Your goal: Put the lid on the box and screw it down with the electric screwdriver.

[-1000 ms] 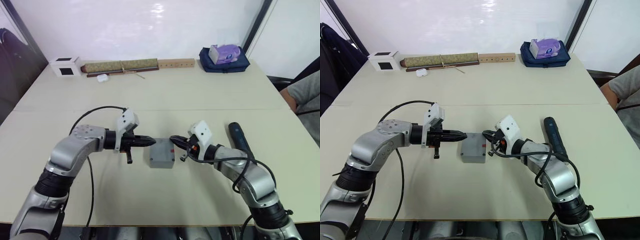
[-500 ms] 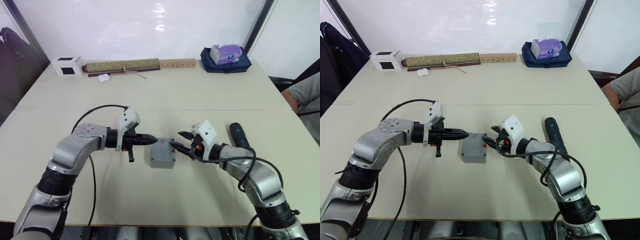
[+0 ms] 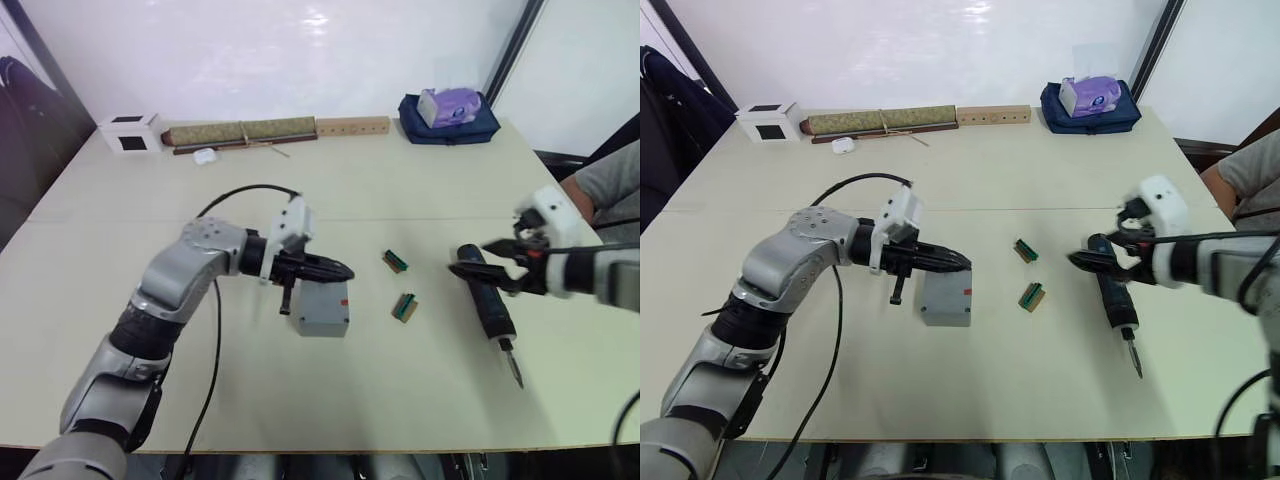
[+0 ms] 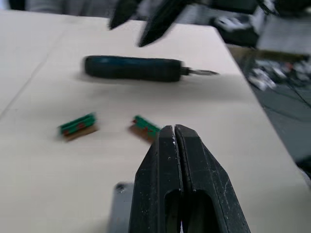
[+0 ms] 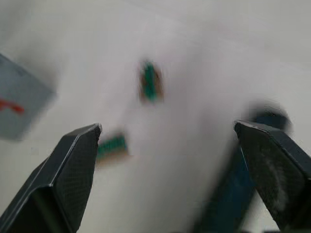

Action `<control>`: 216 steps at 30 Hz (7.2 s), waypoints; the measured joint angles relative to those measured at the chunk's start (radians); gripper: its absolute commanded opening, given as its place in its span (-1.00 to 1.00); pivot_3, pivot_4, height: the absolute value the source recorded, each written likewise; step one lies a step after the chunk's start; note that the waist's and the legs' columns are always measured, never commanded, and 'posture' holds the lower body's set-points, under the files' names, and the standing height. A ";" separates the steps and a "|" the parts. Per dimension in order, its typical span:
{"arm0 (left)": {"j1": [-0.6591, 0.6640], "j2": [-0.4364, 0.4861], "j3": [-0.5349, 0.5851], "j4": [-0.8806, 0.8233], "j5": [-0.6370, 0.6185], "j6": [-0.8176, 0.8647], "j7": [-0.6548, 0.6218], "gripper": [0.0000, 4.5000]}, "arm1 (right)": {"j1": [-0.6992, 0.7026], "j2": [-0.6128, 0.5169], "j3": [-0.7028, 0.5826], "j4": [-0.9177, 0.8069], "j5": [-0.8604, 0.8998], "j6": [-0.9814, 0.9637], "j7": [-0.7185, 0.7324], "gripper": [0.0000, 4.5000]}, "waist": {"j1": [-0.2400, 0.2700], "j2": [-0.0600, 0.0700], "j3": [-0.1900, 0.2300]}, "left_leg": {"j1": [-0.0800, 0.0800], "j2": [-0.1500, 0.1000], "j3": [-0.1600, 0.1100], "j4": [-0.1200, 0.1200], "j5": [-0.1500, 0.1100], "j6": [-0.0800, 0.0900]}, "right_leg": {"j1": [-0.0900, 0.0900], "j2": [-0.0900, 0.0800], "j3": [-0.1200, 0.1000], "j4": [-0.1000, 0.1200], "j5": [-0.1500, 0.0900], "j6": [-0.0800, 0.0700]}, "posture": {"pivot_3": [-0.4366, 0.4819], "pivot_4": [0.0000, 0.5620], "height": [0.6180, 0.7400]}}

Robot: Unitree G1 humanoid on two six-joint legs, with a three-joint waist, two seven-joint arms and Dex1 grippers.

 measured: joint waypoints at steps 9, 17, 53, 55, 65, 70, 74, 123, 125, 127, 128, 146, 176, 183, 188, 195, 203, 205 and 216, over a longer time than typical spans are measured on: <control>-0.061 -0.045 -0.103 0.138 0.152 -0.211 -0.069 -1.00 | 0.021 -0.100 0.242 0.222 -0.008 0.078 0.118 0.96 | -0.002 0.000 0.000 | -0.001 0.000 0.001 0.000 0.000 0.000 | -0.002 0.001 0.001 0.000 0.000 0.000 | -0.05 -0.47 1.00; -0.030 -0.066 -0.094 0.065 0.133 -0.155 -0.040 -1.00 | -0.082 -0.101 0.440 0.297 -0.110 -0.052 0.183 0.96 | 0.000 0.000 0.000 | -0.001 0.000 0.000 0.001 0.000 0.000 | -0.002 0.001 0.001 0.000 0.000 0.000 | -0.05 -0.47 1.00; 0.121 -0.010 0.174 0.042 0.010 0.050 0.204 -1.00 | -0.170 0.194 0.193 0.316 -0.218 -0.597 0.287 -0.17 | -0.016 0.002 0.002 | -0.001 0.002 -0.002 0.000 0.000 -0.001 | -0.003 0.002 0.000 0.003 0.000 0.000 | -0.05 -0.47 1.00; 0.147 0.024 0.186 0.018 -0.010 0.089 0.201 -1.00 | -0.192 0.356 0.026 0.237 -0.104 -0.530 0.129 -0.17 | -0.008 0.000 0.002 | -0.001 0.004 -0.002 0.001 0.000 -0.001 | -0.003 0.002 0.000 0.003 0.000 0.000 | -0.05 -0.47 1.00; 0.134 0.115 0.073 0.007 0.053 0.095 0.117 -1.00 | -0.004 0.828 0.012 -0.203 0.156 -0.556 -0.290 -0.17 | 0.003 0.001 0.002 | -0.002 -0.001 -0.001 0.001 0.001 -0.002 | -0.002 -0.004 0.000 0.003 0.001 0.001 | -0.05 -0.47 1.00; 0.121 0.115 0.034 0.011 0.070 0.078 0.085 -1.00 | 0.040 0.863 0.132 -0.219 0.068 -0.632 -0.323 -0.17 | -0.007 0.001 0.002 | -0.002 0.000 -0.001 0.000 0.001 -0.002 | -0.003 0.000 0.000 0.003 0.000 0.000 | -0.05 -0.47 1.00; 0.127 0.119 0.010 0.011 0.089 0.067 0.068 -1.00 | 0.086 0.870 0.227 -0.246 -0.010 -0.706 -0.323 -0.17 | -0.006 0.001 0.002 | -0.002 0.001 -0.001 0.000 0.001 -0.002 | -0.005 0.002 0.000 0.006 0.000 -0.001 | -0.05 -0.47 1.00; 0.139 0.118 -0.047 0.002 0.192 -0.017 0.047 -1.00 | 0.187 0.871 0.427 -0.120 -0.372 -1.033 -0.305 -0.17 | -0.002 -0.007 -0.019 | 0.019 0.001 -0.002 -0.004 0.001 -0.001 | 0.017 0.001 -0.001 0.000 -0.002 -0.002 | -0.05 -0.47 1.00; 0.139 0.118 -0.047 0.003 0.192 -0.018 0.047 -1.00 | 0.188 0.871 0.429 -0.120 -0.373 -1.033 -0.306 -0.17 | -0.002 -0.007 -0.019 | 0.019 0.001 -0.002 -0.004 0.001 -0.001 | 0.017 0.001 -0.001 0.000 -0.002 -0.002 | -0.05 -0.47 1.00; 0.141 0.118 -0.047 0.004 0.192 -0.018 0.047 -1.00 | 0.188 0.870 0.439 -0.120 -0.383 -1.037 -0.307 -0.17 | -0.002 -0.008 -0.021 | 0.019 0.001 -0.002 -0.004 0.001 -0.001 | 0.017 0.001 -0.001 0.000 -0.002 -0.002 | -0.05 -0.47 1.00; 0.141 0.118 -0.047 0.004 0.192 -0.018 0.047 -1.00 | 0.188 0.870 0.446 -0.120 -0.391 -1.042 -0.307 -0.17 | -0.002 -0.008 -0.022 | 0.019 0.002 -0.002 -0.004 0.000 -0.001 | 0.017 0.001 -0.001 0.000 -0.002 -0.003 | -0.05 -0.47 1.00; 0.166 0.117 -0.047 0.003 0.192 -0.036 0.048 -1.00 | 0.212 0.859 0.451 -0.128 -0.403 -1.055 -0.289 -0.17 | -0.002 -0.010 -0.034 | 0.022 0.003 -0.002 -0.006 0.000 0.000 | 0.020 0.001 -0.001 -0.004 -0.003 -0.005 | -0.05 -0.47 1.00; 0.204 0.033 0.007 0.024 0.145 -0.038 0.096 -1.00 | -0.177 0.752 0.138 -0.108 0.135 -0.612 -0.373 -0.17 | 0.002 0.001 -0.012 | 0.011 0.003 -0.002 -0.005 0.000 0.000 | 0.011 -0.003 -0.001 -0.005 -0.001 -0.003 | -0.05 -0.47 1.00; 0.206 0.011 0.075 0.040 0.077 0.029 0.126 -1.00 | -0.385 0.446 -0.076 0.182 0.598 -0.299 -0.593 -0.17 | 0.005 0.001 -0.009 | -0.003 0.001 -0.005 -0.004 -0.001 0.001 | 0.000 -0.006 -0.004 -0.005 -0.002 -0.003 | -0.05 -0.47 1.00; 0.168 0.066 0.091 -0.001 0.034 0.053 0.071 -1.00 | -0.361 0.110 0.034 0.358 0.522 -0.019 -0.486 -0.17 | 0.001 0.002 -0.002 | -0.004 0.001 -0.001 -0.006 -0.002 0.003 | -0.002 -0.005 -0.003 -0.008 -0.002 -0.003 | -0.05 -0.47 1.00; 0.105 0.102 0.033 -0.113 0.059 0.000 0.002 -1.00 | -0.101 -0.006 0.224 0.423 0.344 0.079 -0.294 -0.17 | 0.001 0.004 0.001 | -0.004 0.003 0.000 -0.005 -0.003 0.004 | -0.003 -0.001 -0.001 -0.008 -0.002 -0.003 | -0.05 -0.47 1.00; 0.094 0.079 0.003 -0.136 0.057 0.009 0.014 -1.00 | -0.111 -0.026 0.361 0.432 0.119 -0.039 -0.132 -0.17 | -0.005 0.006 0.003 | -0.002 0.002 0.002 -0.004 -0.003 0.004 | -0.003 0.002 0.001 -0.007 -0.001 -0.001 | -0.05 -0.47 1.00; 0.097 0.079 0.002 -0.137 0.058 0.010 0.024 -1.00 | -0.124 -0.022 0.373 0.444 0.082 -0.045 -0.106 -0.17 | -0.003 0.006 0.004 | -0.002 0.002 0.002 -0.004 -0.003 0.004 | -0.003 0.002 0.001 -0.007 -0.001 -0.001 | -0.05 -0.47 1.00; 0.112 0.089 0.001 -0.144 0.057 0.023 0.042 -1.00 | -0.112 -0.004 0.376 0.379 -0.020 -0.064 -0.027 0.98 | 0.000 0.004 0.004 | -0.002 0.002 0.001 -0.001 -0.003 0.004 | -0.001 0.001 0.001 -0.007 -0.001 0.000 | -0.05 -0.47 1.00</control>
